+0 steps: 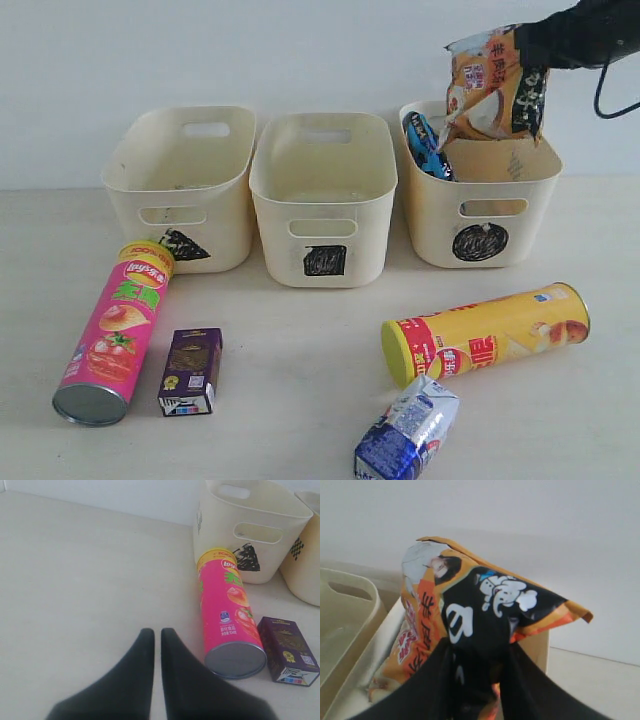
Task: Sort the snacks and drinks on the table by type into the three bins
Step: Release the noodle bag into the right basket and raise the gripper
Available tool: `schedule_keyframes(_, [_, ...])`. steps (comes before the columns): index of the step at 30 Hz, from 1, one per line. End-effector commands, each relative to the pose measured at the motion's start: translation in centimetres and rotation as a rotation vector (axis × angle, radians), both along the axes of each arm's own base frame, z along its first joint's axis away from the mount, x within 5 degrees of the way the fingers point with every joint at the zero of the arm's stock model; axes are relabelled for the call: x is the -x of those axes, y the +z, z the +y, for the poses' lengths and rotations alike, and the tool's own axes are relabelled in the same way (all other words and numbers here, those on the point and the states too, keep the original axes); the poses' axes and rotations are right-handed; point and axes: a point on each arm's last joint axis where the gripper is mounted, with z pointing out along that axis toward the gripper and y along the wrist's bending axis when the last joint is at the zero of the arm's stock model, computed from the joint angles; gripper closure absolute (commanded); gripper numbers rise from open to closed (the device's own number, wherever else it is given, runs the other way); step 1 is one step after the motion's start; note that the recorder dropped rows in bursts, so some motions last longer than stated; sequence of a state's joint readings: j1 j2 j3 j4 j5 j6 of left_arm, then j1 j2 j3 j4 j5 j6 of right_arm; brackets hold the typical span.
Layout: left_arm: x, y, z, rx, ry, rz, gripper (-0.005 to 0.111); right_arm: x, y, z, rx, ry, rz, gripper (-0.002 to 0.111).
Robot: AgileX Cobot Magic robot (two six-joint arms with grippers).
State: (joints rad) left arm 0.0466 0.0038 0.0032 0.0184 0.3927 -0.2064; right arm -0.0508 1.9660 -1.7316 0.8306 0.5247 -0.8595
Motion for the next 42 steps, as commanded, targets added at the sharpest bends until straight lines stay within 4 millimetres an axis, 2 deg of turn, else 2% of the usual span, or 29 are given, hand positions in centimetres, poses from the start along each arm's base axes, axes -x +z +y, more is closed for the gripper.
schedule_keyframes(1, [0.0, 0.1, 0.0, 0.014, 0.005, -0.008, 0.102, -0.7, 0.0, 1.6, 0.086, -0.016, -0.073, 0.108])
schedule_keyframes(6, [0.0, 0.1, 0.0, 0.014, 0.005, -0.01, 0.102, -1.1, 0.2, 2.7, 0.172, -0.04, -0.145, 0.108])
schedule_keyframes(11, [0.0, 0.1, 0.0, 0.014, 0.005, -0.01, 0.102, -0.8, 1.4, 2.3, 0.179, -0.076, -0.191, 0.108])
schedule_keyframes(15, [0.0, 0.2, 0.0, 0.014, 0.005, -0.012, 0.102, -0.9, 1.4, 2.2, 0.196, -0.08, -0.201, 0.108])
schedule_keyframes(21, [0.0, 0.2, 0.0, 0.014, 0.005, -0.012, 0.102, -1.7, -1.4, 2.4, 0.266, -0.034, -0.131, 0.108])
schedule_keyframes(24, [0.0, 0.2, 0.0, 0.014, 0.005, -0.012, 0.102, -2.0, -3.0, 3.8, 0.32, 0.02, -0.101, 0.106])
schedule_keyframes(26, [0.0, 0.2, 0.0, 0.014, 0.005, -0.012, 0.102, -2.0, -3.1, 4.6, 0.339, 0.044, -0.102, 0.096])
schedule_keyframes(27, [0.0, 0.2, 0.0, 0.014, 0.005, -0.012, 0.102, -1.9, -3.2, 4.8, 0.345, 0.053, -0.099, 0.086])
schedule_keyframes(28, [0.0, 0.2, 0.0, 0.014, 0.005, -0.012, 0.102, -1.8, -3.2, 5.2, 0.347, 0.064, -0.097, 0.066])
schedule_keyframes(29, [0.0, 0.2, 0.0, 0.014, 0.005, -0.012, 0.102, -1.8, -3.2, 5.2, 0.347, 0.066, -0.095, 0.054])
schedule_keyframes(32, [0.0, 0.2, 0.0, 0.014, 0.005, -0.012, 0.102, -1.8, -3.2, 5.1, 0.324, 0.05, -0.086, 0.028])
schedule_keyframes(37, [0.0, 0.2, 0.0, 0.014, 0.005, -0.012, 0.102, -1.5, -2.9, 5.0, 0.309, 0.035, -0.063, 0.033])
schedule_keyframes(40, [0.0, 0.2, 0.0, 0.014, 0.005, -0.012, 0.102, -1.1, -2.3, 5.0, 0.334, 0.053, -0.051, 0.042])
schedule_keyframes(42, [0.0, 0.2, 0.0, 0.014, 0.005, -0.012, 0.102, -0.5, -1.5, 5.0, 0.348, 0.072, -0.04, 0.053])
